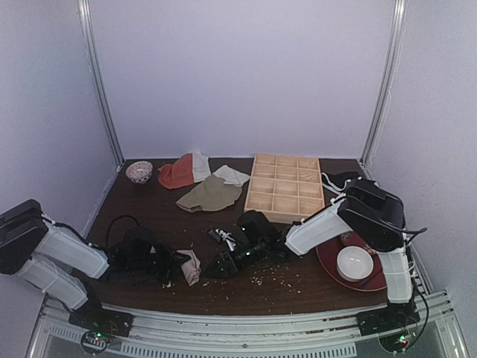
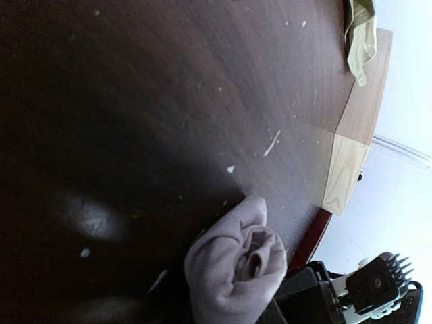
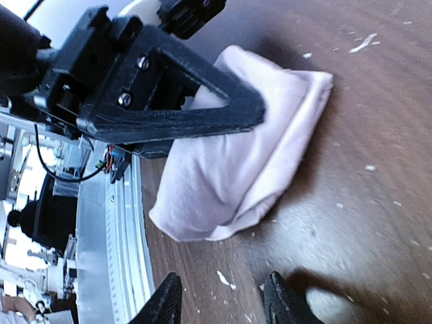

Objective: Roll the underwear
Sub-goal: Pick up the underwear from the center of the board, then place the underwear in the storage box.

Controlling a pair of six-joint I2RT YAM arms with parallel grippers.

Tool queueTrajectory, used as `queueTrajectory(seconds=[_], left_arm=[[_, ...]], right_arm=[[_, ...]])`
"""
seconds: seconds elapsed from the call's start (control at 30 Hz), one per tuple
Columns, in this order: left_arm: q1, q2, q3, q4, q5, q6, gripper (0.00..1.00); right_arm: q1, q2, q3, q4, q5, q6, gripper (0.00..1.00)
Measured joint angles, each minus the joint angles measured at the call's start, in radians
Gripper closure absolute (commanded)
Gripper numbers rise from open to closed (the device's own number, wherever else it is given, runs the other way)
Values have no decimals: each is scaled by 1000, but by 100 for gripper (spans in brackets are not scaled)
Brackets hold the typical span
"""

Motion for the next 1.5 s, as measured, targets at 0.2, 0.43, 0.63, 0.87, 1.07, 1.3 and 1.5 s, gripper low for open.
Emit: queueTrajectory(seconds=[0.2,0.43,0.63,0.87,1.07,1.3,1.5], left_arm=[[63,8,-13,41,92,93,100],[164,-64,27,-3,266,280,100],[222,-144,137,-82,408,431,100],[253,-87,357,-219,561,587,100],[256,72,602,-304,668,708,100],[257,296,864,-364,753,787,100],[257,473,1048,-364,809,788,100]], right_arm=[[-17,-93,-61,-3,56,8,46],[-16,-185,-97,-9,117,-10,3],[-23,-209,-122,-13,154,-11,0],[-50,-303,-154,-83,195,-20,0],[-63,-481,-243,-182,292,-47,0],[-129,-689,-327,-298,428,-46,0],[-178,-794,-327,-397,533,-46,0]])
